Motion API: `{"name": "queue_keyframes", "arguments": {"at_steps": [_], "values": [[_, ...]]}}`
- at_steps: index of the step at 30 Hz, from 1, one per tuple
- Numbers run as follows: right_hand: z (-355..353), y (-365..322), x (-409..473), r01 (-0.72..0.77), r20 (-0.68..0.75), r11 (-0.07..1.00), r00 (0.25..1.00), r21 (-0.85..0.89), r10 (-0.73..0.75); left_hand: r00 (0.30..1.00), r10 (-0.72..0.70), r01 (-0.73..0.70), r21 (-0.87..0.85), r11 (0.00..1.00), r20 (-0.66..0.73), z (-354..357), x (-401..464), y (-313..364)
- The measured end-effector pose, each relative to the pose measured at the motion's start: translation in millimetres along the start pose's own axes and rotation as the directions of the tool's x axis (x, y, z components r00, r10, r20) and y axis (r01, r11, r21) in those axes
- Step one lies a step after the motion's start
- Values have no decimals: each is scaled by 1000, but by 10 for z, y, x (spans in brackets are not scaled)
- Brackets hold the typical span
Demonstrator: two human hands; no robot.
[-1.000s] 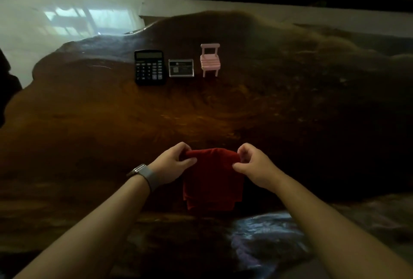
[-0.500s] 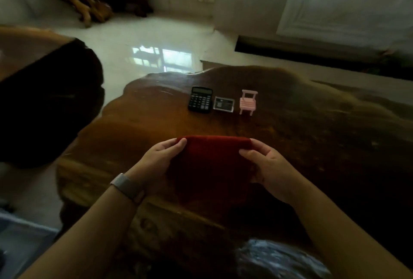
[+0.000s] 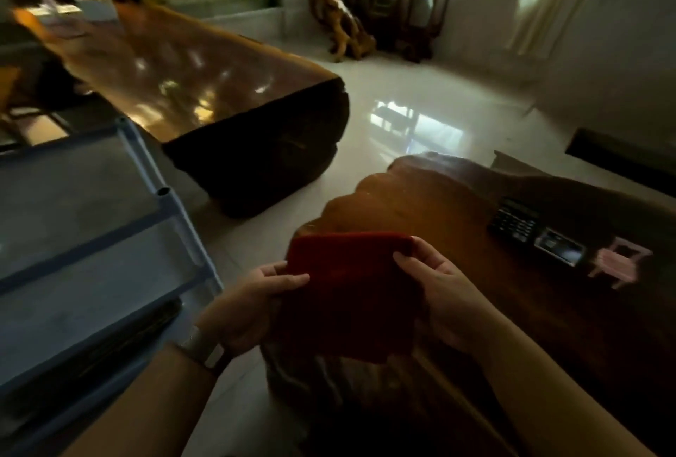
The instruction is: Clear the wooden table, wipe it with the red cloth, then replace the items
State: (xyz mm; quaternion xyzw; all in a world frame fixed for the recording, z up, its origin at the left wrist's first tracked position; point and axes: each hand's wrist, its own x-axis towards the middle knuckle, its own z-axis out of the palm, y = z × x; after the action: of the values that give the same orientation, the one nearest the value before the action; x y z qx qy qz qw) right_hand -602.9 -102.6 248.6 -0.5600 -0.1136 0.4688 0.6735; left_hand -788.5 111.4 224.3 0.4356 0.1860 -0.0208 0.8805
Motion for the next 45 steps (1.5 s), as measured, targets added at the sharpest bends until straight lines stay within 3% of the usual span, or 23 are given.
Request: {"name": "queue_keyframes", "arguments": {"at_steps": [11, 16, 22, 29, 34, 39, 42, 45], "values": [[2475, 526, 1849, -126, 139, 949, 975, -289, 172, 949, 126, -162, -102, 982, -290, -2436, -1056, 982], [3423, 627, 2622, -100, 227, 901, 951, -422, 212, 859, 128, -202, -98, 974, -496, -3198, -1303, 1406], [4277, 733, 3528, 21, 315, 830, 930, -557, 188, 762, 120, -254, -123, 959, -636, -4006, -1287, 1759], [4760, 932, 4556, 12, 273, 750, 935, -661, 225, 641, 87, -231, -84, 969, -762, -4739, -841, 2022], [4873, 1203, 5179, 85, 276, 633, 938, -769, 209, 526, 27, -160, -68, 985, -850, -5116, -448, 2037], [4948, 1457, 5522, 194, 330, 471, 917, -861, 224, 367, 43, -100, 6, 995, -929, -5376, -244, 1953], [4966, 1546, 5553, 314, 386, 308, 899, -898, 209, 200, 186, 245, 233, 941, -962, -5498, -272, 1843], [4954, 1596, 5528, 363, 404, 239, 903, -901, 150, 204, 278, 408, 340, 847, -939, -5577, -275, 1753]]}}
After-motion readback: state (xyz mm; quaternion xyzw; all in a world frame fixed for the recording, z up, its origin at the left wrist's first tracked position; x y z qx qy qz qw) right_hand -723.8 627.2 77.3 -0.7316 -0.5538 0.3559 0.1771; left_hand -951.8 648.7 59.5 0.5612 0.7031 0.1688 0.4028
